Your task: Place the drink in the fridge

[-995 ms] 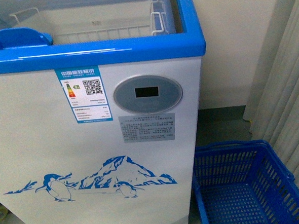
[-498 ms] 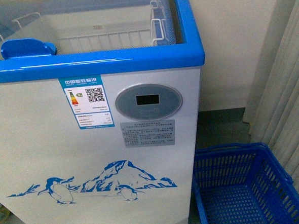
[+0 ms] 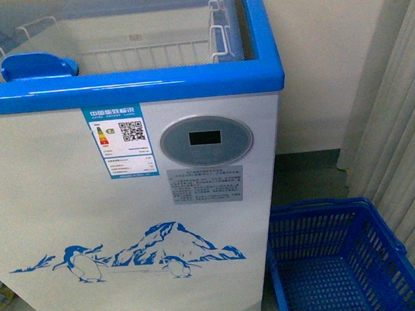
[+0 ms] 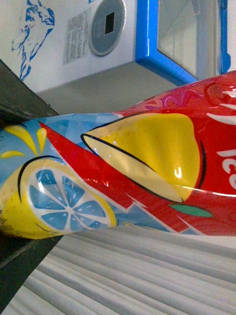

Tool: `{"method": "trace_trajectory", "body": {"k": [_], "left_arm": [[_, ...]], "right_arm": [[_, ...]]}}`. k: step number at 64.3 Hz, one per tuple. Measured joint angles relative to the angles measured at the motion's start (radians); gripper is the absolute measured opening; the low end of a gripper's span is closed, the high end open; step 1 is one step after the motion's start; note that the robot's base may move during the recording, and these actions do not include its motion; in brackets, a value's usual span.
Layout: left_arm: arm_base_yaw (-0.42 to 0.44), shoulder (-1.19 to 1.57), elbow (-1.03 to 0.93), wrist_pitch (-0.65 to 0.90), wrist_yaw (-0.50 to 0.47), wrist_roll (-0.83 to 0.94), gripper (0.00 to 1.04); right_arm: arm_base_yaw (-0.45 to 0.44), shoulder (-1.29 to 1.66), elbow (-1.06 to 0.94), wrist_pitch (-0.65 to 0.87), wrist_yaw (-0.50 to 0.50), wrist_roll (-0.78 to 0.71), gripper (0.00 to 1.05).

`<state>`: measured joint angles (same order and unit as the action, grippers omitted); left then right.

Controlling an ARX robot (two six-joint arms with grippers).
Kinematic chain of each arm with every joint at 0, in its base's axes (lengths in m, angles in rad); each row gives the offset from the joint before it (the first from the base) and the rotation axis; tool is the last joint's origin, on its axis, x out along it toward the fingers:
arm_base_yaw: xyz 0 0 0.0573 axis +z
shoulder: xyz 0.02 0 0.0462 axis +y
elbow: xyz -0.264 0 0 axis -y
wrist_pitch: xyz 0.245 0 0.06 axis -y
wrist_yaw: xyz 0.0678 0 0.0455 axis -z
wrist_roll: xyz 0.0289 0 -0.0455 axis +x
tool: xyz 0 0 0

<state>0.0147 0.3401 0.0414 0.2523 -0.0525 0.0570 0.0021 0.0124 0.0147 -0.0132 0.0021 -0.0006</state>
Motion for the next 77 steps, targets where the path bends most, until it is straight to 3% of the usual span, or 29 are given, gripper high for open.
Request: {"method": "trace_trajectory", "body": {"k": [12,27,77], "left_arm": [[0.045,0.198,0.095,0.113,0.097,0.076,0.97],[0.042,0.356,0.19,0.107,0.196,0.171,0.97],[0.025,0.901,0.472,0.264,0.26,0.384,0.97]], "right_arm": [[0.0,0.0,0.0,0.0,0.0,0.0,0.42],[0.0,0.0,0.0,0.0,0.0,0.0,0.42],[0.0,0.0,0.0,0.0,0.0,0.0,0.42]]}}
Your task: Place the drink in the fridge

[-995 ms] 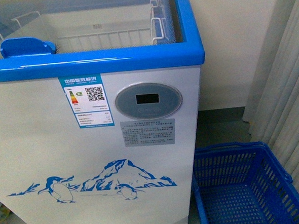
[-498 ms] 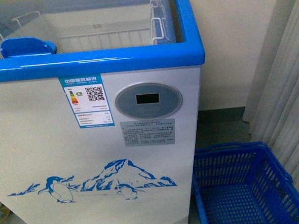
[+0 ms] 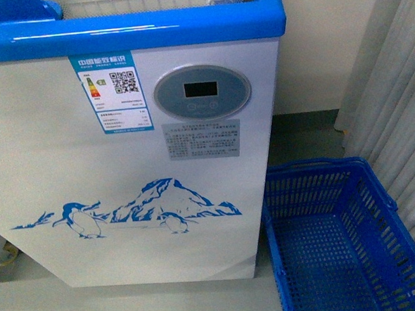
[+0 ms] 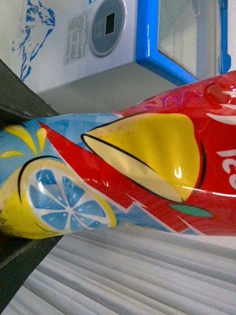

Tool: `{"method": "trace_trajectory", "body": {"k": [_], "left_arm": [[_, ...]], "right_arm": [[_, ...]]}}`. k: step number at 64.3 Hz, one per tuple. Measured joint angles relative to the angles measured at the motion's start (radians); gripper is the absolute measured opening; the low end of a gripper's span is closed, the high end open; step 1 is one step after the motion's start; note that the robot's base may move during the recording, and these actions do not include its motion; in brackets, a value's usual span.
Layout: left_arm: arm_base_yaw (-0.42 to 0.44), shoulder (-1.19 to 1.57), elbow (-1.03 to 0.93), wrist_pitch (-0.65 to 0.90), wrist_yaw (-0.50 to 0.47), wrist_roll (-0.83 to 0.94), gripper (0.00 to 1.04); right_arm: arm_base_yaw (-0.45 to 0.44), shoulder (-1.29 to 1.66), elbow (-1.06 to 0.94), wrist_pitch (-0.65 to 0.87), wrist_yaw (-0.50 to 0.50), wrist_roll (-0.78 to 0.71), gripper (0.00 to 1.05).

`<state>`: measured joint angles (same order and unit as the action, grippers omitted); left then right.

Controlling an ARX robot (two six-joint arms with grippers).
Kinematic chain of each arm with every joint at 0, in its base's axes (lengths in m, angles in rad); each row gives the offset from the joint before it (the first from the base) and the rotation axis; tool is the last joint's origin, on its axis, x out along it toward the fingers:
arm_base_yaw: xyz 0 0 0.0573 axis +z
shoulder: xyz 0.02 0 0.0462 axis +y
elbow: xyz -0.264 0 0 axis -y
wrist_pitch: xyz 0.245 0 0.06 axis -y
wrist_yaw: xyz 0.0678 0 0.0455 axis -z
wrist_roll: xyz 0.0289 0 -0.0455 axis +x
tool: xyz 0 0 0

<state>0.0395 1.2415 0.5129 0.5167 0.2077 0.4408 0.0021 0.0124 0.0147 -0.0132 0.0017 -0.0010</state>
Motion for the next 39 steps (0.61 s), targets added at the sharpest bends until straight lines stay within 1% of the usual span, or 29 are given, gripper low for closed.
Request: {"method": "trace_trajectory", "body": {"k": [18,34,39], "left_arm": [[0.009,0.26,0.161,0.046,0.005,0.033,0.97],[0.021,0.416,0.32,0.03,0.004,0.061,0.97],[0.023,0.451,0.359,0.019,0.03,0.066,0.97]], "right_arm": [[0.0,0.0,0.0,0.0,0.0,0.0,0.42],[0.0,0.0,0.0,0.0,0.0,0.0,0.42],[0.0,0.0,0.0,0.0,0.001,0.0,0.42]]}}
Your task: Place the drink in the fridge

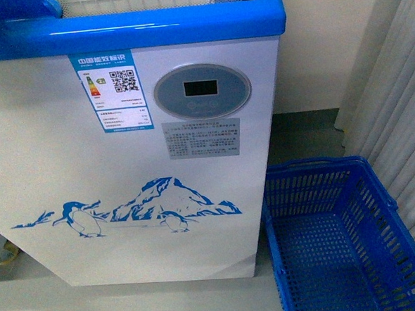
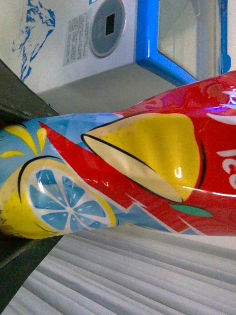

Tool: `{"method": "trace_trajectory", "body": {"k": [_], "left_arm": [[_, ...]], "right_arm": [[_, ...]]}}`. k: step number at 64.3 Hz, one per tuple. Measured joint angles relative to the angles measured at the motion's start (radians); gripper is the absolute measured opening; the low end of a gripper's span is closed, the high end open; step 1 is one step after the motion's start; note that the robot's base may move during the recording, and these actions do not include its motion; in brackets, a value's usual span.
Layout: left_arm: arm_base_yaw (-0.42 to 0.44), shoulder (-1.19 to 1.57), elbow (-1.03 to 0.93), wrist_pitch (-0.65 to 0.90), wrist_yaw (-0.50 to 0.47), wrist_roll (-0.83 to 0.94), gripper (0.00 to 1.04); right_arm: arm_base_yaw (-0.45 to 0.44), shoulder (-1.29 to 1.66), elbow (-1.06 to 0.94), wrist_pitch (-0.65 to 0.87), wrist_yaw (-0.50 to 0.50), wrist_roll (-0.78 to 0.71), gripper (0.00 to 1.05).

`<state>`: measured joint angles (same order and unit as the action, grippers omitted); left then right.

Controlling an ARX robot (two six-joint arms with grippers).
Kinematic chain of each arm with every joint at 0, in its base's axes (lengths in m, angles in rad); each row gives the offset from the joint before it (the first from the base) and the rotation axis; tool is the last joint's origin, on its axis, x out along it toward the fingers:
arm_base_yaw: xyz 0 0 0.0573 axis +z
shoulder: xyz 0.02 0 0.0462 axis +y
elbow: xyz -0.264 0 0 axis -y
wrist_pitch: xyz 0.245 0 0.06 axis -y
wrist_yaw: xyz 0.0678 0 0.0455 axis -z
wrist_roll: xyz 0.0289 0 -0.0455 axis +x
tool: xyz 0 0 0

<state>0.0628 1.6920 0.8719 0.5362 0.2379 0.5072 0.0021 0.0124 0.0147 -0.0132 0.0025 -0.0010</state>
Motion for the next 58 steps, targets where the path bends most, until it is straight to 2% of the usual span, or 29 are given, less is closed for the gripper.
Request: {"method": "trace_trajectory", "body": {"k": [18,35,49,58], "left_arm": [[-0.003,0.129,0.2,-0.08,0.036,0.035,0.97],[-0.014,0.351,0.632,-0.304,0.055,0.082,0.97],[-0.026,0.526,0.999,-0.551,0.066,0.11,0.97],[-0.036,0.608,1.152,-0.606,0.036,0.113,0.97]], "right_arm": [[0.0,0.0,0.0,0.0,0.0,0.0,0.42],[0.0,0.0,0.0,0.0,0.0,0.0,0.42],[0.0,0.0,0.0,0.0,0.0,0.0,0.42],[0.0,0.0,0.0,0.0,-0.001,0.0,0.42]]}}
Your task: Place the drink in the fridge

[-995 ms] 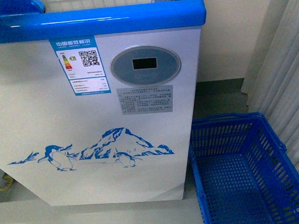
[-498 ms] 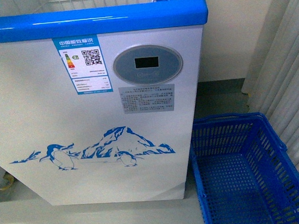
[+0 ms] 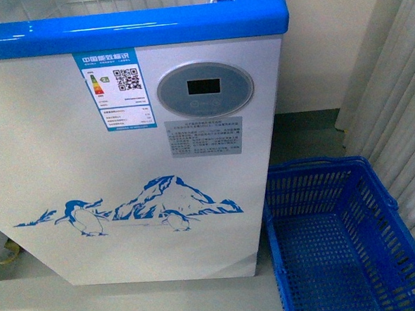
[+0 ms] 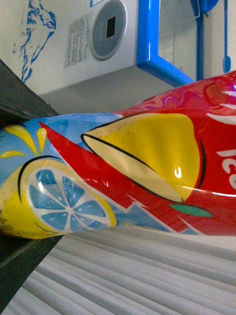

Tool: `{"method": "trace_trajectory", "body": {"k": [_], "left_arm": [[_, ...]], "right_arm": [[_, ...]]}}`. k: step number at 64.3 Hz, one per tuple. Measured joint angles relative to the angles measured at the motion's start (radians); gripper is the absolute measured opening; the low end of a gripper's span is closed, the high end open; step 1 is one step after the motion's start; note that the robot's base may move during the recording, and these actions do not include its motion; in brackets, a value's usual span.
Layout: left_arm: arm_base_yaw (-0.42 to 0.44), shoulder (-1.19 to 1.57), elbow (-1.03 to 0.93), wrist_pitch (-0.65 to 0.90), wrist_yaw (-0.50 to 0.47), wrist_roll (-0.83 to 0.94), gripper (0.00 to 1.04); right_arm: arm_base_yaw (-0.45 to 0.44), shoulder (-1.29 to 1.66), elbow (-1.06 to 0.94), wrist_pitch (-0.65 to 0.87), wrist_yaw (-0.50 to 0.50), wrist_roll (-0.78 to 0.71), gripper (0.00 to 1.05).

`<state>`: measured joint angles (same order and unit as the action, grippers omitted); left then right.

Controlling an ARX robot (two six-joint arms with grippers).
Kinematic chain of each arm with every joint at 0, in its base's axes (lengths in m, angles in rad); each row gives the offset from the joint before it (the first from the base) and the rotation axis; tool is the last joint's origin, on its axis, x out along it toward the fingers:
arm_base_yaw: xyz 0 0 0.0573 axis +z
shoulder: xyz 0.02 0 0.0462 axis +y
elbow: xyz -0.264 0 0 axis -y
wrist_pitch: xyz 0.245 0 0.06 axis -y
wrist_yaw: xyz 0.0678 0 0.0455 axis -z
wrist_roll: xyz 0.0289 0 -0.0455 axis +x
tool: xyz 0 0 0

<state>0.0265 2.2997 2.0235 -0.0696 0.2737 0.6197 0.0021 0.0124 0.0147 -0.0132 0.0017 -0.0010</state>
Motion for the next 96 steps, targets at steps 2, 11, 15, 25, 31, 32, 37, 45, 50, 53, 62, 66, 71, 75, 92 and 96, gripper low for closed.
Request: {"method": "trace_trajectory", "body": {"k": [2,11,15,25,31,32,37,45,50,53,62,66,71,75,92,96], "left_arm": [[-0.002,0.016,0.031,-0.006,-0.013,-0.003,0.97],[-0.006,0.037,0.059,0.014,-0.033,-0.023,0.97],[-0.006,0.035,0.047,0.033,-0.032,-0.031,0.97],[0.0,-0.021,-0.097,0.2,-0.06,-0.139,0.97],[0.021,-0.096,-0.214,0.295,-0.068,-0.216,0.97],[0.025,-0.109,-0.23,0.309,-0.073,-0.218,0.97],[0.05,-0.235,-0.342,0.377,-0.081,-0.279,0.97],[0.061,-0.399,-0.486,0.447,-0.097,-0.341,0.97],[0.058,-0.513,-0.602,0.489,-0.109,-0.38,0.97],[0.055,-0.577,-0.676,0.533,-0.15,-0.397,0.97],[0.043,-0.733,-0.872,0.631,-0.212,-0.447,0.97],[0.042,-0.793,-0.949,0.661,-0.236,-0.46,0.97],[0.043,-0.864,-1.032,0.679,-0.245,-0.477,0.97],[0.046,-0.924,-1.1,0.695,-0.268,-0.503,0.97],[0.133,-0.815,-1.184,0.903,-0.309,-0.605,0.97],[0.145,-0.887,-1.236,0.878,-0.34,-0.618,0.97]], "right_arm": [[0.0,0.0,0.0,0.0,0.0,0.0,0.42],[0.0,0.0,0.0,0.0,0.0,0.0,0.42],[0.0,0.0,0.0,0.0,0.0,0.0,0.42],[0.0,0.0,0.0,0.0,0.0,0.0,0.42],[0.0,0.0,0.0,0.0,0.0,0.0,0.42],[0.0,0.0,0.0,0.0,0.0,0.0,0.42],[0.0,0.0,0.0,0.0,0.0,0.0,0.42],[0.0,0.0,0.0,0.0,0.0,0.0,0.42],[0.0,0.0,0.0,0.0,0.0,0.0,0.42],[0.0,0.0,0.0,0.0,0.0,0.0,0.42],[0.0,0.0,0.0,0.0,0.0,0.0,0.42],[0.0,0.0,0.0,0.0,0.0,0.0,0.42],[0.0,0.0,0.0,0.0,0.0,0.0,0.42],[0.0,0.0,0.0,0.0,0.0,0.0,0.42],[0.0,0.0,0.0,0.0,0.001,0.0,0.42],[0.0,0.0,0.0,0.0,0.0,0.0,0.42]]}}
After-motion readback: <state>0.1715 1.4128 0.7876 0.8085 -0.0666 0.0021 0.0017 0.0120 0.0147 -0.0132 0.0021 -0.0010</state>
